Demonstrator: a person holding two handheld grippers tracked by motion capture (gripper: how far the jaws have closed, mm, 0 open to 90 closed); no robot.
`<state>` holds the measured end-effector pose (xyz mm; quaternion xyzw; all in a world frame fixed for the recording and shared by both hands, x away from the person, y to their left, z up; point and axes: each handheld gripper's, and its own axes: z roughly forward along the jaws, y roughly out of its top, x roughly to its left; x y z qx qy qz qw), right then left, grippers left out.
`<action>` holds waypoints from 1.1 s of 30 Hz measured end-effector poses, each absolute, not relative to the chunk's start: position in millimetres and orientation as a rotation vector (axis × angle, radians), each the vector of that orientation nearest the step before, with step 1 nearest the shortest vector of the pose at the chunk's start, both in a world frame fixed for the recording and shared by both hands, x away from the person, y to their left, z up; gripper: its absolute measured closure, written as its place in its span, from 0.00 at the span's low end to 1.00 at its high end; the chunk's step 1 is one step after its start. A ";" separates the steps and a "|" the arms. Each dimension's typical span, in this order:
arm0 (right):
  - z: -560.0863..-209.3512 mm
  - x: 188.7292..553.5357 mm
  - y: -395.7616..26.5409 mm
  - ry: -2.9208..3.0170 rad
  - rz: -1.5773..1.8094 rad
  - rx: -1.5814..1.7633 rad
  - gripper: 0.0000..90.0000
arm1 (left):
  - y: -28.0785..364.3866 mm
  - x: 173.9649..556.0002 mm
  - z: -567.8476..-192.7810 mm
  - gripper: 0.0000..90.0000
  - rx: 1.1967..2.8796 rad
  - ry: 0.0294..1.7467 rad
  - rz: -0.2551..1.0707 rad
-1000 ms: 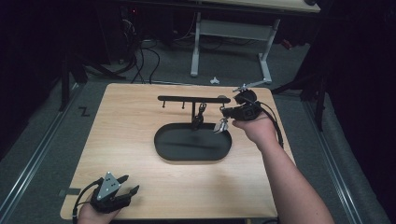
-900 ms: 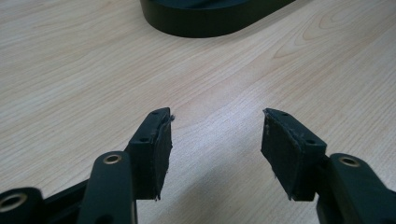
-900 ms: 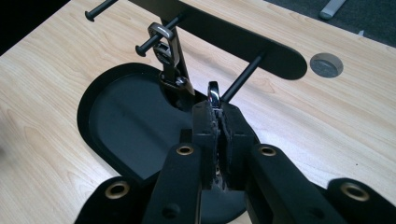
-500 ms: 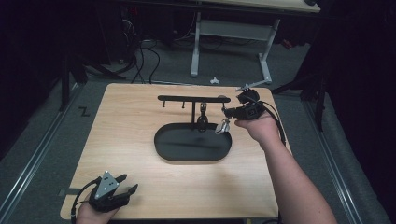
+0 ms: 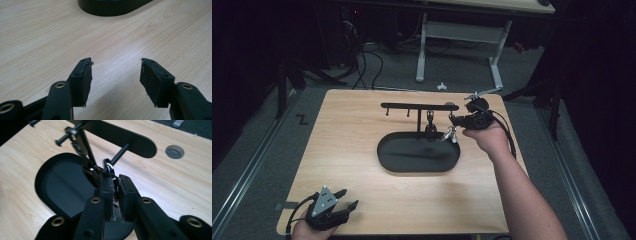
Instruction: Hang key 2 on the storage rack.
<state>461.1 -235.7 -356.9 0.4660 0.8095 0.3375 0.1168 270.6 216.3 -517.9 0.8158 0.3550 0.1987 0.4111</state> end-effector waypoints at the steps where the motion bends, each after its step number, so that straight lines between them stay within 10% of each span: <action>1: -356.9 461.1 -235.7 2.370 0.988 1.364 0.91 | 216.3 270.6 -517.9 0.48 2.053 0.893 0.500; 20: -357.7 463.0 -244.9 2.274 0.915 1.455 0.90 | 227.6 252.7 -510.4 0.48 2.044 0.890 0.561; 33: -375.9 443.2 -257.6 2.282 0.899 1.441 0.66 | 227.4 257.6 -512.6 0.48 2.041 0.898 0.551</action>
